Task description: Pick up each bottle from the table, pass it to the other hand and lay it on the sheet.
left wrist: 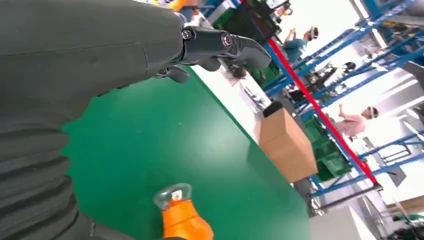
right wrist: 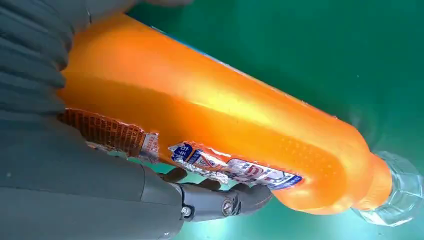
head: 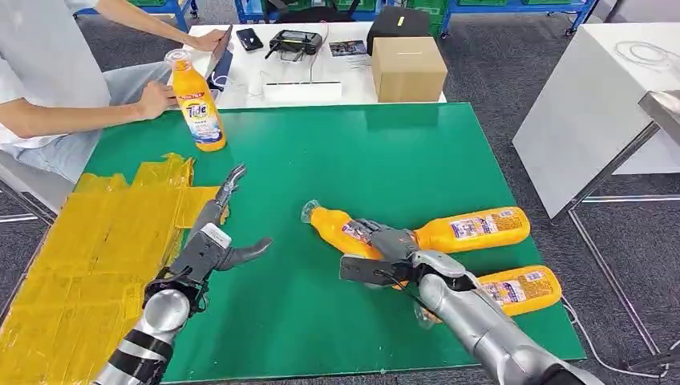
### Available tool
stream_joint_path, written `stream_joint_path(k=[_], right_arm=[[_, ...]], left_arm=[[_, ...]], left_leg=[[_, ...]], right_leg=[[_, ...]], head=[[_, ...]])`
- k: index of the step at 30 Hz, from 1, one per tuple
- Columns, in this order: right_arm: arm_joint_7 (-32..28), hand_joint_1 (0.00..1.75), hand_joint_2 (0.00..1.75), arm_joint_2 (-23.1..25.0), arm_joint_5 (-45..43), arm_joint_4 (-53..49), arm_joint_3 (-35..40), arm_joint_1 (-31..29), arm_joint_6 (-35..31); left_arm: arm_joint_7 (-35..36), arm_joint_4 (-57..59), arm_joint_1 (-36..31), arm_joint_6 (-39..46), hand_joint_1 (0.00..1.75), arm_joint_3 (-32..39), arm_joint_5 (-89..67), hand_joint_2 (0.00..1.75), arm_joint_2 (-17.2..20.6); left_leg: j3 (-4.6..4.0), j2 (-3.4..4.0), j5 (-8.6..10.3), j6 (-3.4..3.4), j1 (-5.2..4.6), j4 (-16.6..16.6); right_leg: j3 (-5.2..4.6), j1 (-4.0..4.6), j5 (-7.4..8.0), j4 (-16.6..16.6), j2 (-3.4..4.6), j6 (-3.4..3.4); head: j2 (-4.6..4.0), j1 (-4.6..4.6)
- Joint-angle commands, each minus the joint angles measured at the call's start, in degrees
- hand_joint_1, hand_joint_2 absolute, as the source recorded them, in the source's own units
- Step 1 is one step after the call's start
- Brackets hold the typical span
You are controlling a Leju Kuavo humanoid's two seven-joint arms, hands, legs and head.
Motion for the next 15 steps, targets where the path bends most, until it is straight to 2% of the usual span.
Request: stream_joint_path(k=[1, 2, 11, 15], right_arm=[[-0.98, 1.34, 1.75, 0.6, -3.24, 11.75, 3.59, -0.62, 3.02], [-0.87, 1.43, 1.75, 0.61, -3.32, 12.09, 4.06, -0.85, 2.97], [-0.15, 1.43, 1.75, 1.12, -2.73, 15.19, 8.48, -2.34, 2.93], [1.83, 1.45, 1.75, 2.14, 1.58, 16.1, 12.66, -2.5, 0.29]], left_arm=[[-0.57, 6.63, -4.96, 0.67, 0.0, -4.87, 1.94, 1.75, 0.45], [-0.57, 6.67, -5.07, 0.76, 0.0, -5.13, 2.24, 1.75, 0.49], [-0.8, 7.59, -6.12, 0.91, 0.0, -6.27, 4.17, 1.75, 0.64], [-0.79, 7.2, -5.87, 0.93, 0.0, -6.17, 4.38, 1.75, 0.51]], left_leg=[[0.05, -0.13, 0.03, -0.02, 0.06, -0.02], [-0.06, -0.25, 0.13, -0.04, 0.09, -0.08], [0.1, -0.17, 0.09, -0.04, 0.1, -0.12], [0.22, -0.12, 0.04, -0.05, 0.12, -0.05]], right_leg=[[0.1, 0.06, 0.01, -0.06, -0.11, -0.04], [0.05, 0.1, 0.08, -0.15, -0.22, -0.07], [0.36, 0.1, 0.07, -0.2, -0.12, -0.07], [0.37, 0.12, 0.04, -0.14, -0.03, -0.06]], head=[[0.0, -0.02], [0.0, -0.02], [0.0, -0.04], [0.0, -0.02]])
